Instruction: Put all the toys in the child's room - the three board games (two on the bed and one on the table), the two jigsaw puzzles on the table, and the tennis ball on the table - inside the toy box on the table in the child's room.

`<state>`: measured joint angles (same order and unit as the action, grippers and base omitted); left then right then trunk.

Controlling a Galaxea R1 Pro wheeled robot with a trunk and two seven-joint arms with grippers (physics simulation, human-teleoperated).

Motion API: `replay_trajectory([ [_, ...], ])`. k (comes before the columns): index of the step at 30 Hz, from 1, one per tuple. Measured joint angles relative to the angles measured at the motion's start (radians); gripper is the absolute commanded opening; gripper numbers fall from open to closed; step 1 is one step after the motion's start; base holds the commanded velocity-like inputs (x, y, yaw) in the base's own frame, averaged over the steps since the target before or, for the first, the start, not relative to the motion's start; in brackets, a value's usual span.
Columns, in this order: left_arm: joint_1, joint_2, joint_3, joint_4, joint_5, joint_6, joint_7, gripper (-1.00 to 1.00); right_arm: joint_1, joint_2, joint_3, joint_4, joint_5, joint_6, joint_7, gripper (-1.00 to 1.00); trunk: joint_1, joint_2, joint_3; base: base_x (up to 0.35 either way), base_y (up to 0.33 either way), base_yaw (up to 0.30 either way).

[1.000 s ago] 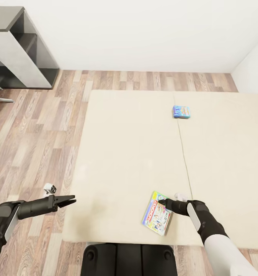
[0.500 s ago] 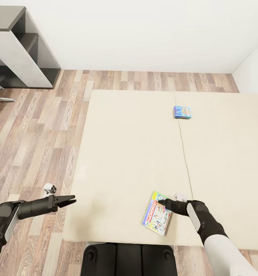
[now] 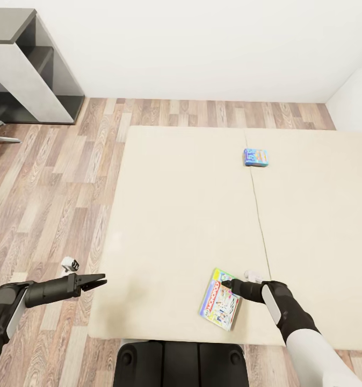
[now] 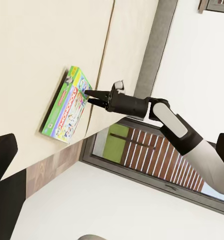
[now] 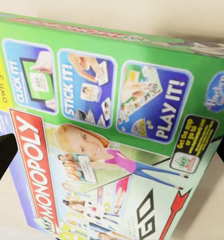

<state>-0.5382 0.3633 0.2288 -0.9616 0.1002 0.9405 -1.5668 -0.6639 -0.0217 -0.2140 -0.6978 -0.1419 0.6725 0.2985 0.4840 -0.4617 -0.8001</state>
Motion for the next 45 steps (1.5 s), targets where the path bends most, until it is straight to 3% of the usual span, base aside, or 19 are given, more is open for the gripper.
replay_trajectory([
  [45, 0.000, 0.002, 0.000, 0.000, 0.000, 0.000, 0.000, 1.00, 0.000, 0.000, -0.003, 0.000, 0.000, 0.002, 0.000, 1.00, 0.000, 0.000, 0.000, 0.000, 0.002, -0.021],
])
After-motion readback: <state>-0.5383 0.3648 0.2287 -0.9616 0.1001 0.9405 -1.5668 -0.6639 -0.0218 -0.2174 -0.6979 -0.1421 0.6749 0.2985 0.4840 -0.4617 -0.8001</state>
